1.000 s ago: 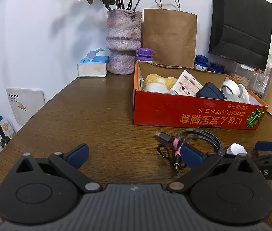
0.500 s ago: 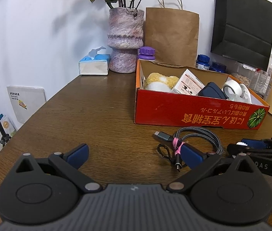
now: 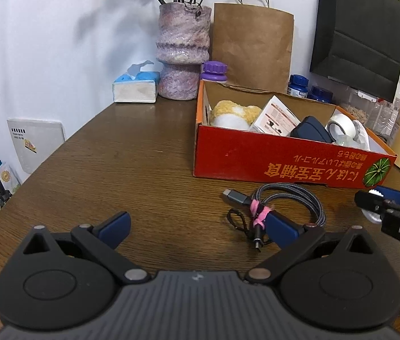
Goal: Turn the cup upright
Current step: 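Close the right gripper on the white bottle cap, then lift the cap with the right gripper while the left gripper grasps the black braided cable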
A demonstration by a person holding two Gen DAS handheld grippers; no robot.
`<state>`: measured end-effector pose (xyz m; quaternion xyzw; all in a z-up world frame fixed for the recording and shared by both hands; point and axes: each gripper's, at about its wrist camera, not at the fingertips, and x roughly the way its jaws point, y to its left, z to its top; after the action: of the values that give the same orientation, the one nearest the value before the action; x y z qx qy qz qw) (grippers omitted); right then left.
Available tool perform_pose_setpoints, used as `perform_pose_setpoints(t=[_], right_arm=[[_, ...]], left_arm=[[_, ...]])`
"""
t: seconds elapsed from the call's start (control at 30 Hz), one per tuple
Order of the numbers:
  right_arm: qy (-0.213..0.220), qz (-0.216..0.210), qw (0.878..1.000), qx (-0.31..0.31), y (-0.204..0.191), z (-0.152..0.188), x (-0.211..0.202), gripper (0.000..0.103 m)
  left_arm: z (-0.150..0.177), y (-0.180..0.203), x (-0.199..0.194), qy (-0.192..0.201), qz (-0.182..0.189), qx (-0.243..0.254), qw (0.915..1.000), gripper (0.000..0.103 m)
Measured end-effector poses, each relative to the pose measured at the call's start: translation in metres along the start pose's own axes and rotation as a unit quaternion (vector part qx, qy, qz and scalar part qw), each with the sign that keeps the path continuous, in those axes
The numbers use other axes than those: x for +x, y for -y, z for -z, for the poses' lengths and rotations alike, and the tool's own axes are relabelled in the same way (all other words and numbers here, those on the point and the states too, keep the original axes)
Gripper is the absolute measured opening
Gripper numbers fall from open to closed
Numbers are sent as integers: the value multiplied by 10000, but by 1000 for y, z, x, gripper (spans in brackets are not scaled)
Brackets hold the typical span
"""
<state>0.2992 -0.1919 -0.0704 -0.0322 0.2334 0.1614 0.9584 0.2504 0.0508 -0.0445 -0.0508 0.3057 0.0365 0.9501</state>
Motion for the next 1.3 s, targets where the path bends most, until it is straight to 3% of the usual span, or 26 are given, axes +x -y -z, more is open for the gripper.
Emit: perform_pose_setpoints(t=[0.47, 0.77, 1.3], right_arm=[[270, 86, 9995, 126, 26, -3, -13, 35], [344, 155, 9991, 178, 45, -3, -20, 35], [321, 267, 9989, 202, 66, 1, -22, 35]], left_arm=[[-17, 41, 14, -439, 317, -95, 9985, 103], [-26, 71, 45, -916, 202, -281, 9952, 103], [-27, 100, 69, -1100, -250, -244, 9933, 103]])
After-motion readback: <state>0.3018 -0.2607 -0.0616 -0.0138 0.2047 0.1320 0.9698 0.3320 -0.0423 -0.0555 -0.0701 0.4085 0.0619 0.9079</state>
